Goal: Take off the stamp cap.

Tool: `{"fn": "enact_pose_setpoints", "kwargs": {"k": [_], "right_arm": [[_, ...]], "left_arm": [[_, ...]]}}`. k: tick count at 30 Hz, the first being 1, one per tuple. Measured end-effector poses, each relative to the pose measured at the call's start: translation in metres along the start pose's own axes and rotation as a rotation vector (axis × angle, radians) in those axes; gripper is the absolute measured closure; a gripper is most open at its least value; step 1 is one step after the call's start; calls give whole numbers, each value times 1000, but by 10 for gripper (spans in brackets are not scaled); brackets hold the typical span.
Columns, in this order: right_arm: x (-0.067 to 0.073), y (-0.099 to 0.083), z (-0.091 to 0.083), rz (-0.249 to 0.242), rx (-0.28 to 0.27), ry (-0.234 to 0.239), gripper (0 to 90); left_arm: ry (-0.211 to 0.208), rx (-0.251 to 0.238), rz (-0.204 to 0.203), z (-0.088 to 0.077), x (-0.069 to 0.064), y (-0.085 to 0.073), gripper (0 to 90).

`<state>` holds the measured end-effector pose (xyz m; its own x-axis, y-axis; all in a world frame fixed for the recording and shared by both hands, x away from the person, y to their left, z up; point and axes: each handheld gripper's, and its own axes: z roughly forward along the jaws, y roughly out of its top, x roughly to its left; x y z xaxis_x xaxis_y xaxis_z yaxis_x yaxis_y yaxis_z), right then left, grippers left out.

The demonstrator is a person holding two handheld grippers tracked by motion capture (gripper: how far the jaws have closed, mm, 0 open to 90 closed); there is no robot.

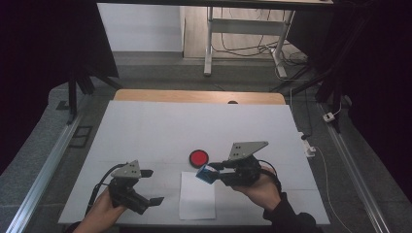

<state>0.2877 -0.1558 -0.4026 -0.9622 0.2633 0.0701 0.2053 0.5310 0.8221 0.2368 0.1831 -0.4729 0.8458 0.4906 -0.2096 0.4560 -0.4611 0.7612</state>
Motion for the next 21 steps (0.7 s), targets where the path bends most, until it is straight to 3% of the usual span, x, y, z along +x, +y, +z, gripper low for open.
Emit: {"fn": "enact_pose_setpoints", "kwargs": {"k": [3, 7, 14, 17, 21], "right_arm": [[1, 2, -1, -3, -6, 3, 703], [2, 3, -2, -8, -6, 4, 703], [4, 6, -3, -14, -8, 16, 704], [4, 6, -4, -18, -8, 18, 704], [6, 8, -3, -21, -9, 27, 703]], "left_arm": [[-2, 7, 17, 6, 1, 6, 0], [-36, -17, -3, 13, 3, 14, 0], [-43, -10, 74, 26, 0, 28, 0], [-70, -19, 76, 31, 1, 34, 0], [-107, -8, 118, 39, 2, 40, 0]]}}
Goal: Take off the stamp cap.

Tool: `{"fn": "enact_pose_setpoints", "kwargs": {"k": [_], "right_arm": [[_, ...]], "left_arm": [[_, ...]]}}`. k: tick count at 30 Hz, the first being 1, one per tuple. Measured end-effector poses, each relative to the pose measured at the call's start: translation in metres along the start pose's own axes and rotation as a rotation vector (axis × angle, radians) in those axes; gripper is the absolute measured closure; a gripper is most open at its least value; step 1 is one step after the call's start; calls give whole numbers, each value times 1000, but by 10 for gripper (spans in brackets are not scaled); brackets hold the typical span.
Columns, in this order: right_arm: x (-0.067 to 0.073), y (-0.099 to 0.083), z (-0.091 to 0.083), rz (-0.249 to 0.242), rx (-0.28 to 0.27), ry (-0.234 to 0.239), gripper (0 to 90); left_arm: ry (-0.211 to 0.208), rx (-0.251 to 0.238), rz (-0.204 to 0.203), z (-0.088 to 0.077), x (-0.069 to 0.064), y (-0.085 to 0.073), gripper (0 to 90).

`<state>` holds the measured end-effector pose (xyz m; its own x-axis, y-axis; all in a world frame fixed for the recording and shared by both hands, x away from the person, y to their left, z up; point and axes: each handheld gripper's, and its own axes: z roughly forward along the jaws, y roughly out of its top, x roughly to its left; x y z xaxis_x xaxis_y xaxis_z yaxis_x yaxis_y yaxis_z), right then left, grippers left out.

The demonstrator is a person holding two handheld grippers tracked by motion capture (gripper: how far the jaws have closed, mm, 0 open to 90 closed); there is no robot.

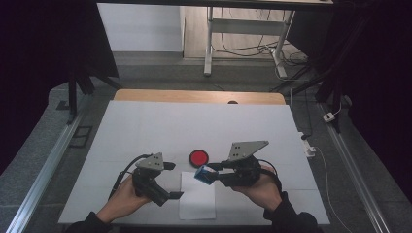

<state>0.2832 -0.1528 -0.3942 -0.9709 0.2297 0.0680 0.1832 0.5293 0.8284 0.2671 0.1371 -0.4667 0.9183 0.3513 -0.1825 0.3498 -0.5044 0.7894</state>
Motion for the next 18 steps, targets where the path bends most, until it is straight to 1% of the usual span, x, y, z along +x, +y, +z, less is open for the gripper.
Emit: {"fn": "enact_pose_setpoints", "kwargs": {"k": [2, 4, 5, 6, 9, 12, 15, 16, 18], "right_arm": [[0, 0, 0, -3, 1, 1, 704], [1, 0, 0, -5, 3, 5, 703], [1, 1, 0, -6, 3, 6, 703], [1, 1, 0, -7, 2, 7, 703], [2, 1, 0, -8, 0, 11, 703], [3, 2, 0, -9, 0, 13, 703], [3, 2, 0, -15, 6, 19, 703], [3, 2, 0, -14, 5, 22, 703], [3, 2, 0, -17, 5, 25, 704]], "left_arm": [[-15, 11, 20, 5, 1, 3, 0], [-19, 26, 39, 10, 1, 6, 0], [-28, 34, 59, 15, 2, 9, 0], [-28, 34, 59, 15, 2, 9, 0], [-39, 40, 80, 22, 2, 13, 0], [-67, 39, 107, 28, 4, 19, 0], [-94, 39, 125, 35, 4, 25, 0], [-111, 39, 139, 38, 5, 27, 0], [-128, 43, 156, 43, 5, 30, 0]]}}
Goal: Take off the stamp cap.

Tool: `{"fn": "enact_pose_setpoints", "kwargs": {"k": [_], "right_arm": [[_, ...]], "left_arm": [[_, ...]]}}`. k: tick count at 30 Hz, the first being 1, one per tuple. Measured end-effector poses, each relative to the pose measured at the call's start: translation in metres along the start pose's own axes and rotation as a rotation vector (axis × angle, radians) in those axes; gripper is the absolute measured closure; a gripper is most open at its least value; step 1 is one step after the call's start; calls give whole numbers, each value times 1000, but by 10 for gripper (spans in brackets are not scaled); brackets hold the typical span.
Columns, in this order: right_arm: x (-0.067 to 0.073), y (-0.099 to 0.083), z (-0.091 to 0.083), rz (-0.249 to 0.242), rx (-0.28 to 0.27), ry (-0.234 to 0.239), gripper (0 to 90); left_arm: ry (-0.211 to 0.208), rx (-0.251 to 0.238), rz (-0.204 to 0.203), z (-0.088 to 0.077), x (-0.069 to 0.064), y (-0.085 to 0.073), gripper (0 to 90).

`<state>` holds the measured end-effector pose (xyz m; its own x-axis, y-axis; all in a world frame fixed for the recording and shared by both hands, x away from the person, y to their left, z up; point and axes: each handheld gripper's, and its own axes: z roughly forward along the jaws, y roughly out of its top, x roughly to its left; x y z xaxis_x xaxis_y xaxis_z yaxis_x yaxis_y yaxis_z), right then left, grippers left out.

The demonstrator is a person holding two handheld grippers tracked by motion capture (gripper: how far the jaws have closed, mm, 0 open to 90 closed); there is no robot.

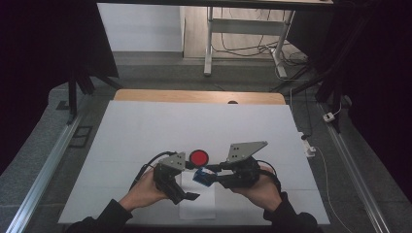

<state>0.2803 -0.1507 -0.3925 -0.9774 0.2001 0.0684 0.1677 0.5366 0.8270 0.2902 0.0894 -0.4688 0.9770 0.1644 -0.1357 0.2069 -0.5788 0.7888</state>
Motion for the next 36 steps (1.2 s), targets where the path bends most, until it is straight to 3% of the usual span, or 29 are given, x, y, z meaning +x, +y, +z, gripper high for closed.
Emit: {"fn": "enact_pose_setpoints", "kwargs": {"k": [6, 14, 16, 20, 27, 36], "right_arm": [[0, 0, 1, -8, 1, 11, 703], [2, 0, 1, -9, 6, 26, 703], [2, 0, 2, -10, 6, 33, 703], [2, 0, 2, -9, 7, 43, 703], [3, 0, 3, -10, 11, 46, 704], [3, 0, 2, -17, -1, 78, 703]], "left_arm": [[-55, -23, 45, 6, 2, 6, 34], [-120, -102, 65, -3, 7, 1, 339], [-126, -108, 70, -5, 7, 1, 434], [-140, -112, 82, -5, 6, 1, 530], [-167, -109, 100, -4, 4, 0, 645], [-226, -126, 104, -5, 7, 0, 684]]}}
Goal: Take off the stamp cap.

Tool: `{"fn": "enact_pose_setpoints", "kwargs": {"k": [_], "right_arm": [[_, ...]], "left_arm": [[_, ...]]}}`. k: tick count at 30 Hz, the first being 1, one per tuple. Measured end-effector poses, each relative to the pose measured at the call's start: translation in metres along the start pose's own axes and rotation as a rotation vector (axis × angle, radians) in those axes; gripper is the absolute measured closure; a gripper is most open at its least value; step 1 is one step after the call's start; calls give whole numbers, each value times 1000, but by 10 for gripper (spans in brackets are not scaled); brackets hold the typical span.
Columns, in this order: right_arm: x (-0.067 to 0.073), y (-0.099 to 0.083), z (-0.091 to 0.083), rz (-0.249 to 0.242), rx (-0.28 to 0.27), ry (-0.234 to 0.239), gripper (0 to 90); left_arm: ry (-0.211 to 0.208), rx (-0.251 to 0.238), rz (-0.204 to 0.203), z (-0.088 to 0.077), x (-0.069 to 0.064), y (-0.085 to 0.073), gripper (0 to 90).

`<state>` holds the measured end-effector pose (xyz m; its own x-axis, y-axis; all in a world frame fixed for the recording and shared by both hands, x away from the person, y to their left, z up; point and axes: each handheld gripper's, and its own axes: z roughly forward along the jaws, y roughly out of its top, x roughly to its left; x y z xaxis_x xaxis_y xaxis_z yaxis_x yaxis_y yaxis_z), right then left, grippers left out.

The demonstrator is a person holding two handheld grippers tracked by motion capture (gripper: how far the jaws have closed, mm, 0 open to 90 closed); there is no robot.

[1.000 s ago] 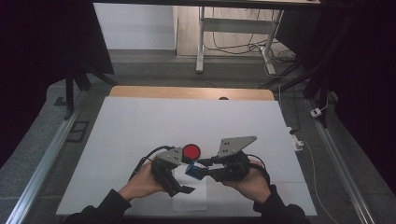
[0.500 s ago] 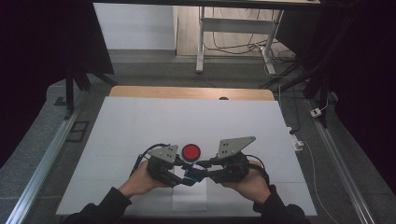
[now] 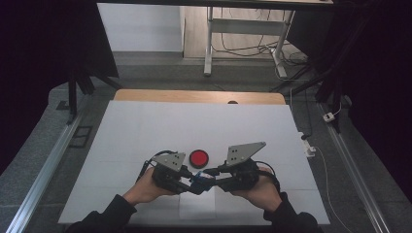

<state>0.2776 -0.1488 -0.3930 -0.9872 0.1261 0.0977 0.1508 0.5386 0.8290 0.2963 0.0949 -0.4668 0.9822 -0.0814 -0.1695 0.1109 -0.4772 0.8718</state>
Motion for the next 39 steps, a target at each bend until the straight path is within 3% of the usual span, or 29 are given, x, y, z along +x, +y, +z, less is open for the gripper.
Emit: {"fn": "enact_pose_setpoints", "kwargs": {"k": [4, 7, 10, 11, 15, 16, 17, 20, 23, 26, 28, 31, 39], "right_arm": [[-1, -1, 0, 1, -7, 7, 703], [-1, -1, -1, -6, -12, -6, 703], [1, -1, -1, -22, -12, -24, 704], [2, -1, 0, -49, -12, -45, 705], [6, 0, 1, -92, -2, -86, 705], [6, 1, 1, -84, 2, -78, 705], [5, 1, 1, -72, -2, -66, 705], [3, 0, -1, -52, -20, -49, 705], [1, 0, -3, -41, -22, -70, 705], [-1, -2, -5, -25, -34, -76, 704], [-2, -2, -6, -23, -35, -84, 704], [-2, -2, -6, -22, -41, -86, 704], [-2, -3, -8, -36, -42, -116, 703]], "left_arm": [[1, 8, -3, 0, 0, 1, 688], [-18, 4, -72, 0, 2, 2, 690], [-18, 10, -105, 0, 4, 2, 689], [-23, 16, -137, -1, 6, 1, 690], [-18, 24, -175, -1, 8, 1, 691], [-17, 23, -153, -1, 7, 0, 691], [-1, 31, -104, -1, 4, 1, 691], [-2, 20, -102, -2, 4, 1, 690], [17, 28, -96, -3, 3, 1, 690], [32, 19, -112, -6, 3, 0, 688], [63, 28, -109, -8, 2, 0, 688], [96, 30, -139, -8, 1, 1, 687], [193, 101, -155, -6, -8, 2, 685]]}}
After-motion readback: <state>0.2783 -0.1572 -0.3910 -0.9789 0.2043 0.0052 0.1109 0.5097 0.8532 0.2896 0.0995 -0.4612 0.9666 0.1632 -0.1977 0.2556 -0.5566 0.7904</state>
